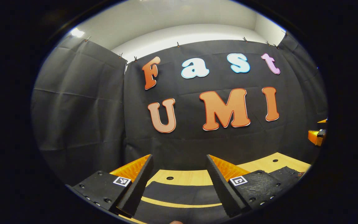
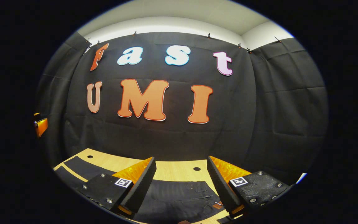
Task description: Grasp the waist and the cuffs of the jeans and fold them to make the two legs overlap; first hold the waist and fold one-third of the jeans toward the cuffs, then hold the cuffs and fold the remaining one-third in the same direction to finish folding.
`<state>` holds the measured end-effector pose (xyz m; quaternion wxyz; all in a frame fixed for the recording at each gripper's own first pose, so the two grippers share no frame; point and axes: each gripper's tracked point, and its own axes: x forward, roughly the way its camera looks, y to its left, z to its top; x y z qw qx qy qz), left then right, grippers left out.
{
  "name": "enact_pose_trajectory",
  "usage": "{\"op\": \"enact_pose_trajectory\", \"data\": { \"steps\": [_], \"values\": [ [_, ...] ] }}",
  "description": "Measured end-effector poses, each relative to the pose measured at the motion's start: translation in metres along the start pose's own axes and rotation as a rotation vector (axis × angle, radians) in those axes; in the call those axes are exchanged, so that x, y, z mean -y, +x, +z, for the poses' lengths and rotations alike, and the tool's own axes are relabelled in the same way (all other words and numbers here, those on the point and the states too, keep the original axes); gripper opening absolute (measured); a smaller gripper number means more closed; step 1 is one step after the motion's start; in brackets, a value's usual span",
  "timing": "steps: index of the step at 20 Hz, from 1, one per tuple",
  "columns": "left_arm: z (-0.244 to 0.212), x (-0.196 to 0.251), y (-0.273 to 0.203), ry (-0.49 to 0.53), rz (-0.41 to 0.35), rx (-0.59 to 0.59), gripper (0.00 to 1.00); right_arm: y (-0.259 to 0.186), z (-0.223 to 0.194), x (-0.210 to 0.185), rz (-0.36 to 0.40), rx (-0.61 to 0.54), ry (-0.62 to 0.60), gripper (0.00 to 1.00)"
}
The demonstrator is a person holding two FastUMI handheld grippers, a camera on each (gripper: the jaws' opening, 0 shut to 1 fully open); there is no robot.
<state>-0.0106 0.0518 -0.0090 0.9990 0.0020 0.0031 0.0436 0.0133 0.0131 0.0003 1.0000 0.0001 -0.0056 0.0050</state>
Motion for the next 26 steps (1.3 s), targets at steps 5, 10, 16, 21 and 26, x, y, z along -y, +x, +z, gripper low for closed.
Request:
{"op": "enact_pose_trajectory", "data": {
  "steps": [5,10,16,21,26],
  "values": [
    [-0.008,-0.011,0.002,-0.011,0.019,-0.020,0.99,0.005,-0.006,-0.002,0.004,-0.020,0.002,1.00],
    [-0.034,-0.042,0.007,-0.040,0.096,-0.105,0.99,0.014,-0.028,0.024,-0.029,-0.085,-0.003,1.00],
    [-0.088,-0.076,0.011,-0.058,0.210,-0.278,0.99,0.025,-0.095,0.061,-0.024,-0.298,0.096,0.99],
    [-0.143,-0.095,0.012,-0.140,0.283,-0.452,0.99,0.028,-0.186,0.107,-0.099,-0.579,0.248,0.99],
    [-0.201,-0.109,0.001,-0.218,0.357,-0.633,1.00,0.026,-0.273,0.120,-0.137,-0.857,0.458,0.99]
  ]
}}
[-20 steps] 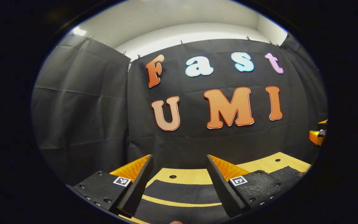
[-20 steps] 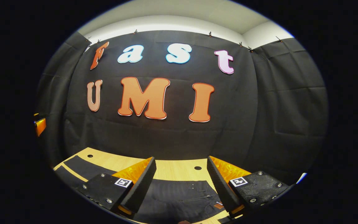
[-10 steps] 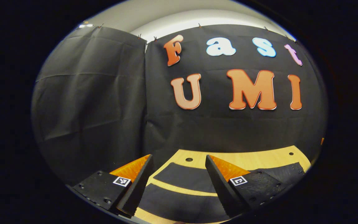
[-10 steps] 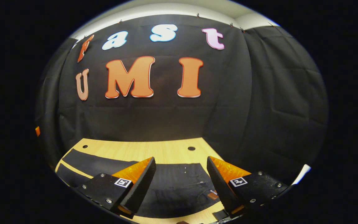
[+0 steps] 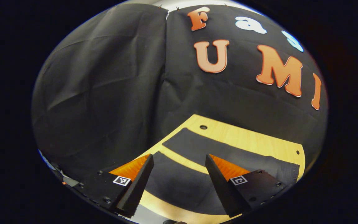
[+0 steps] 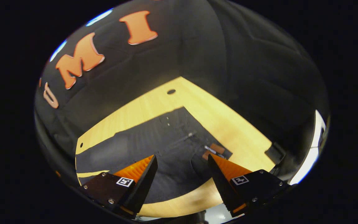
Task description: Grasp the waist and the cuffs of the jeans and fold them to make the two legs overlap; first hold the waist and fold one-third of the jeans toward the cuffs, then hold the cuffs and fold the remaining one-third in the same direction to finish folding.
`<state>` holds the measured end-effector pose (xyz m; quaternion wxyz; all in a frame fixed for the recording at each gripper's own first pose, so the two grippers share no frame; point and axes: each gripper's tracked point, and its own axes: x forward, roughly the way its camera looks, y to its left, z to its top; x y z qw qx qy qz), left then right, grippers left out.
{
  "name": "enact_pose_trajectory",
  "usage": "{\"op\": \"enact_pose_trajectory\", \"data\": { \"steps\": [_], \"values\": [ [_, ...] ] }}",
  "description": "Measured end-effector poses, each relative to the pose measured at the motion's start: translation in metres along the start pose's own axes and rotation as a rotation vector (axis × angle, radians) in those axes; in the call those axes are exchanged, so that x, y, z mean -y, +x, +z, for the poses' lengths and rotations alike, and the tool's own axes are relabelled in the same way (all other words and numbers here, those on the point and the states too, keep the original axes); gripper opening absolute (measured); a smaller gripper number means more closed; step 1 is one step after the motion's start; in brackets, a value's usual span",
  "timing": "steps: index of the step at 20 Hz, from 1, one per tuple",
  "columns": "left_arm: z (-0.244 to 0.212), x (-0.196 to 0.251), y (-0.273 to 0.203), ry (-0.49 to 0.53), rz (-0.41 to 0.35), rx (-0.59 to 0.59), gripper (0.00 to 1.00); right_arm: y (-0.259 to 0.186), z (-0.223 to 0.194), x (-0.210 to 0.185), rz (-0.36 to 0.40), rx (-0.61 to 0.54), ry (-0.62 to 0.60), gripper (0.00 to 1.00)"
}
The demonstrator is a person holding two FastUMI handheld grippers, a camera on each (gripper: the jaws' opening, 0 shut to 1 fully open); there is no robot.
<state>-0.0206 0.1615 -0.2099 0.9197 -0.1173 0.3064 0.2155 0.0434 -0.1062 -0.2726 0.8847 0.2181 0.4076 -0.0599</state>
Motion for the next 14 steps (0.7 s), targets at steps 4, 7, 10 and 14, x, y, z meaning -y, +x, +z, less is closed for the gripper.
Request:
{"op": "enact_pose_trajectory", "data": {
  "steps": [4,7,10,14],
  "values": [
    [-0.041,-0.021,0.015,-0.048,0.041,-0.153,1.00,0.029,-0.023,0.025,-0.045,-0.119,0.080,0.97],
    [-0.074,-0.033,0.033,-0.090,0.078,-0.308,0.99,0.048,-0.035,0.035,-0.062,-0.194,0.148,0.98],
    [-0.098,-0.041,0.060,-0.129,0.094,-0.423,0.99,0.061,-0.053,0.048,-0.104,-0.253,0.217,0.97],
    [-0.112,-0.057,0.074,-0.208,0.124,-0.558,0.99,0.075,-0.065,0.063,-0.179,-0.309,0.309,0.97]
  ]
}}
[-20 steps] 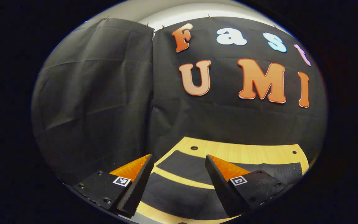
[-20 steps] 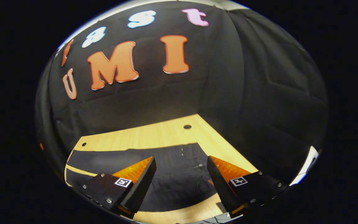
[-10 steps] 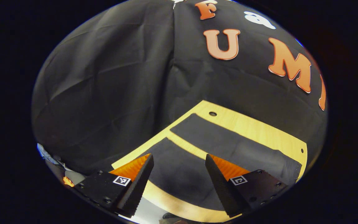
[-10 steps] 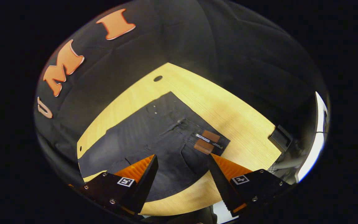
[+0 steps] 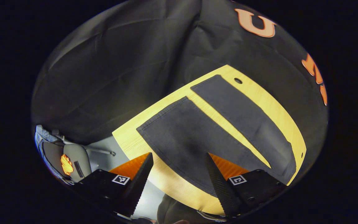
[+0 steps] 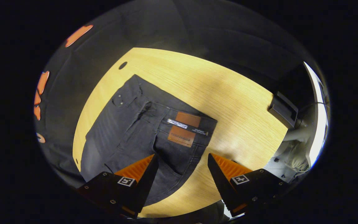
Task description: Grasp the waist and the cuffs of the jeans and fold them to make the two legs overlap; first hold the waist and fold one-third of the jeans toward the cuffs, then hold the cuffs and fold the remaining one-third in the same direction to finish folding.
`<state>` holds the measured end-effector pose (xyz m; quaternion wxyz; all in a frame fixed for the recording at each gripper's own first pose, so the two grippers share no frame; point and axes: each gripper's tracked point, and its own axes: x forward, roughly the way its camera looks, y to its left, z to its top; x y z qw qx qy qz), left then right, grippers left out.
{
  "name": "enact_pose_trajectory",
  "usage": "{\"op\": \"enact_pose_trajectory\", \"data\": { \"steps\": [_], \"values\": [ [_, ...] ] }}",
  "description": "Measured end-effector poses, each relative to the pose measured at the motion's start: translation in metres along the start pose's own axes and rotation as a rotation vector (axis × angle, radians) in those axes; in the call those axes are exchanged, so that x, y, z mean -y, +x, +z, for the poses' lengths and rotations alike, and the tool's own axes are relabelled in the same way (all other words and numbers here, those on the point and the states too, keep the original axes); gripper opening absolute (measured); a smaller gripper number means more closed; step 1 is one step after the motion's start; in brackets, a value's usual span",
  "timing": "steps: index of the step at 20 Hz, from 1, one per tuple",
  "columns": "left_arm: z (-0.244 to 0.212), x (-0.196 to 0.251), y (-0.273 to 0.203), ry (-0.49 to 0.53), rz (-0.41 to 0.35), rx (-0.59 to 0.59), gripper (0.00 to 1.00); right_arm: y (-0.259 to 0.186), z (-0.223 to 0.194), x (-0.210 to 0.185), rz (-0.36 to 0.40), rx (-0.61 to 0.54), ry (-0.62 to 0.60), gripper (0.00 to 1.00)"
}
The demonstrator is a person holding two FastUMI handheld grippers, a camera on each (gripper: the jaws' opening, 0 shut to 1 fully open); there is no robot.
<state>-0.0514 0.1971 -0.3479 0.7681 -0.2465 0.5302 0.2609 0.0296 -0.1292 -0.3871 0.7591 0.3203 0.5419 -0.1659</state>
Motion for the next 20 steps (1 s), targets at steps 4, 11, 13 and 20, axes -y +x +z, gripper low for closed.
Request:
{"op": "enact_pose_trajectory", "data": {
  "steps": [4,11,13,20],
  "values": [
    [0.003,-0.008,0.025,-0.099,0.014,-0.134,0.96,0.015,0.010,0.011,-0.068,-0.007,0.077,0.96],
    [0.009,-0.034,0.073,-0.191,0.061,-0.271,0.98,0.023,0.009,0.009,-0.137,-0.053,0.051,0.86],
    [0.007,-0.042,0.086,-0.224,0.080,-0.315,0.98,0.025,0.009,0.009,-0.162,-0.067,0.051,0.85],
    [0.010,-0.042,0.108,-0.232,0.162,-0.341,0.96,0.030,0.008,0.005,-0.274,-0.113,0.049,0.71]
  ]
}}
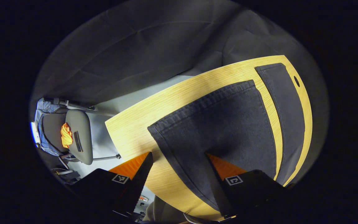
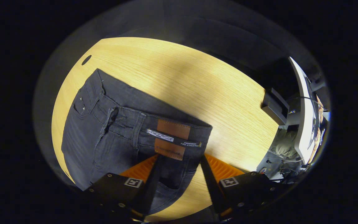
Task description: Grasp the waist and the cuffs of the jeans and fold them to make the two legs overlap; first hold the waist and fold one-third of the jeans toward the cuffs, then hold the cuffs and fold the remaining one-third in the same direction to finish folding.
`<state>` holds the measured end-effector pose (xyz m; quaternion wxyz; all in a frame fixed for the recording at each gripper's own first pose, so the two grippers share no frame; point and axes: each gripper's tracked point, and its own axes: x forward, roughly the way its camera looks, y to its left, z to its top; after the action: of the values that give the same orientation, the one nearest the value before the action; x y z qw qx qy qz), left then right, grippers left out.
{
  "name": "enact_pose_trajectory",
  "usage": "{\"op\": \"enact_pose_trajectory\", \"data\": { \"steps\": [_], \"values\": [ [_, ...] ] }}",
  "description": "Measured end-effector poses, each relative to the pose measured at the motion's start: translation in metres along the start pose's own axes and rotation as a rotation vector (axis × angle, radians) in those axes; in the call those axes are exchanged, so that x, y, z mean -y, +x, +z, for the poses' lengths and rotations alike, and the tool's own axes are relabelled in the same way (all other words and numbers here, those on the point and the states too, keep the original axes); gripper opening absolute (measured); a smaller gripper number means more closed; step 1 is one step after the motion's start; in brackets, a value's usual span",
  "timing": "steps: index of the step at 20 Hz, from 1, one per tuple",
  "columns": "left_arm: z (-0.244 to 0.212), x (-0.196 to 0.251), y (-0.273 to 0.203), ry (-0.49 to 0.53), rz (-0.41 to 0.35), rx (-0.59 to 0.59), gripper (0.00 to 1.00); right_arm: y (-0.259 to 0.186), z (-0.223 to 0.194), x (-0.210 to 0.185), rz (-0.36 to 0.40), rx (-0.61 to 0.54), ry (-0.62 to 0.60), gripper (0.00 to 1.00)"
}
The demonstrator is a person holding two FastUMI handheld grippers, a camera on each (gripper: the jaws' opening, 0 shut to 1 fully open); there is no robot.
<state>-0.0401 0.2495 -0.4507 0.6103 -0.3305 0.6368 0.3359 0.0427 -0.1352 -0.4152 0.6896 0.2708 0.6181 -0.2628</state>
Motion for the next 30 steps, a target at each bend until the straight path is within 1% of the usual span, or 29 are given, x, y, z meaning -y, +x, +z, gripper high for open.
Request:
{"op": "enact_pose_trajectory", "data": {
  "steps": [1,2,3,4,5,6,7,8,9,10,11,13,16,19,21,23,25,28,29,30],
  "values": [
    [0.000,0.003,-0.001,-0.005,-0.004,0.010,0.86,0.000,0.001,-0.003,0.001,0.010,-0.001,0.71],
    [0.000,0.007,0.000,0.010,-0.010,0.020,0.77,0.000,0.001,-0.004,0.001,0.016,-0.010,0.61],
    [0.005,0.012,-0.002,0.030,-0.034,0.041,0.64,0.000,0.000,-0.003,0.012,0.025,-0.043,0.57],
    [0.006,0.019,0.000,0.009,-0.054,0.059,0.37,0.000,-0.001,-0.004,0.045,0.025,-0.021,0.56],
    [0.012,0.027,0.002,0.020,-0.081,0.059,0.10,-0.003,0.003,-0.008,0.080,0.032,0.027,0.42],
    [0.015,0.032,-0.001,0.021,-0.131,0.078,0.11,0.000,-0.002,-0.008,0.129,0.011,0.042,0.28],
    [0.018,0.036,0.002,0.013,-0.174,0.069,0.02,-0.003,-0.001,-0.012,0.206,0.006,0.091,0.28],
    [0.013,0.035,-0.002,0.025,-0.214,0.078,0.01,-0.005,-0.003,-0.014,0.260,-0.020,0.171,0.20],
    [0.016,0.036,-0.010,0.012,-0.249,0.090,0.01,-0.002,-0.001,-0.022,0.323,-0.035,0.227,0.13],
    [0.014,0.034,-0.012,0.005,-0.280,0.102,0.01,-0.006,-0.002,-0.019,0.364,-0.028,0.268,0.13],
    [0.016,0.034,-0.023,-0.006,-0.315,0.118,0.01,-0.013,-0.001,-0.023,0.410,-0.022,0.280,0.13],
    [0.020,0.039,-0.040,0.002,-0.359,0.142,0.01,-0.033,0.003,-0.026,0.456,0.020,0.288,0.13],
    [0.027,0.062,-0.071,0.055,-0.444,0.190,0.01,-0.063,0.010,-0.046,0.553,0.047,0.296,0.12],
    [0.040,0.091,-0.104,0.107,-0.526,0.240,0.01,-0.086,0.016,-0.063,0.621,0.065,0.305,0.12],
    [0.052,0.106,-0.121,0.128,-0.563,0.268,0.01,-0.101,0.018,-0.075,0.659,0.062,0.314,0.12],
    [0.061,0.124,-0.133,0.144,-0.589,0.282,0.01,-0.112,0.024,-0.085,0.689,0.062,0.331,0.12],
    [0.070,0.137,-0.136,0.164,-0.591,0.290,0.01,-0.123,0.028,-0.095,0.712,0.056,0.351,0.12],
    [0.098,0.159,-0.145,0.141,-0.608,0.302,0.01,-0.133,0.040,-0.108,0.726,0.057,0.398,0.12],
    [0.110,0.165,-0.146,0.180,-0.592,0.325,0.01,-0.135,0.043,-0.113,0.725,0.056,0.405,0.12],
    [0.126,0.170,-0.137,0.224,-0.564,0.361,0.01,-0.133,0.045,-0.118,0.713,0.062,0.406,0.17]
  ]
}}
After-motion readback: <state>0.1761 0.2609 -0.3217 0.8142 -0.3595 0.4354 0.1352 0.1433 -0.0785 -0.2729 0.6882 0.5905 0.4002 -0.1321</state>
